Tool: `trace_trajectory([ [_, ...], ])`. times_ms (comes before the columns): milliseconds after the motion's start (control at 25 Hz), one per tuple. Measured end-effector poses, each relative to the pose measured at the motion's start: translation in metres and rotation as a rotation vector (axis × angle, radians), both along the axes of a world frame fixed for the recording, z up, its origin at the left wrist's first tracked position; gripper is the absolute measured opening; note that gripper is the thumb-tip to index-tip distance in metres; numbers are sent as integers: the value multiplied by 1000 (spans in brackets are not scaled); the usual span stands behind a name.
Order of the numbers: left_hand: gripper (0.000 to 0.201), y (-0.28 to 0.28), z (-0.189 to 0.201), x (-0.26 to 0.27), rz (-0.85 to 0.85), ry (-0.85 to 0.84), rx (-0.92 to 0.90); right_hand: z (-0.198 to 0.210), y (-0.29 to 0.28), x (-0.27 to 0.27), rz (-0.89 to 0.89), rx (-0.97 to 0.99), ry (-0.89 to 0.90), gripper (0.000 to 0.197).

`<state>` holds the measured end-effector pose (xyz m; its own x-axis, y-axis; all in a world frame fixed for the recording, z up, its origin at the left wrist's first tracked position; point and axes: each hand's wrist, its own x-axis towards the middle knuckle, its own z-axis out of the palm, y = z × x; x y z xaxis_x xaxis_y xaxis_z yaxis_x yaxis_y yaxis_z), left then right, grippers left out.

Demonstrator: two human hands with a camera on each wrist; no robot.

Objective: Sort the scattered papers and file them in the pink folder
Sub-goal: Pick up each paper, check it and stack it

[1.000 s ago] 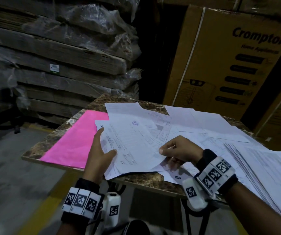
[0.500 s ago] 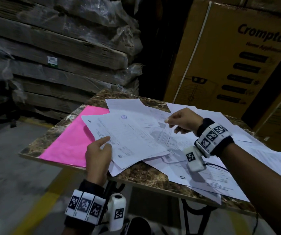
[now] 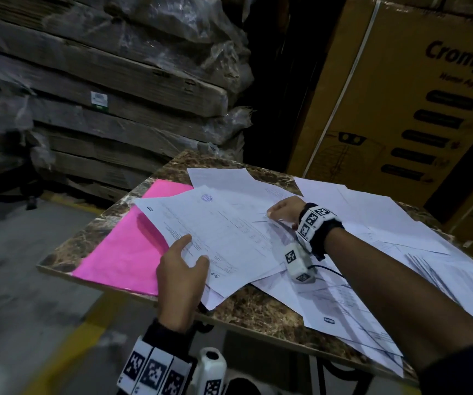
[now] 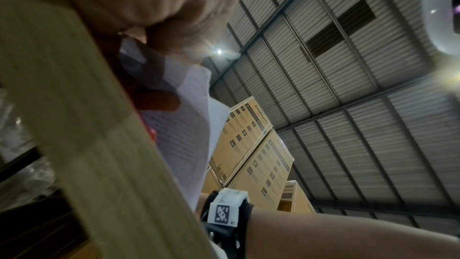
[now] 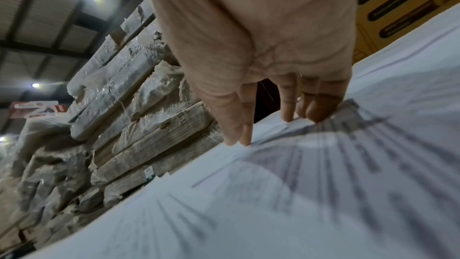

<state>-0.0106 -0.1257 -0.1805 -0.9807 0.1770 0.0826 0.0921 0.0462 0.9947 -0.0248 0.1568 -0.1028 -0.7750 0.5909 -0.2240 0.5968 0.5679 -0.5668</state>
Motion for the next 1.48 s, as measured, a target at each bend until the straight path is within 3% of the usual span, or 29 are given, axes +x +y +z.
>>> trace_trajectory([
  [480, 53, 2, -1, 0, 17, 11, 5, -17, 11, -19, -40, 51, -13, 24],
  [720, 54, 2, 1, 0, 11, 9, 0, -11, -6, -18, 94, 306, -112, 33],
  [920, 53, 2, 2, 1, 19, 12, -8, -12, -5, -19, 61, 199, -61, 39],
  [1200, 53, 2, 4, 4, 11, -5, 9, -15, -3, -12, -86, 134, 119, 18],
  [1480, 53, 2, 2, 4, 16, -13, 25, -17, -8, -18, -72, 103, 115, 5],
])
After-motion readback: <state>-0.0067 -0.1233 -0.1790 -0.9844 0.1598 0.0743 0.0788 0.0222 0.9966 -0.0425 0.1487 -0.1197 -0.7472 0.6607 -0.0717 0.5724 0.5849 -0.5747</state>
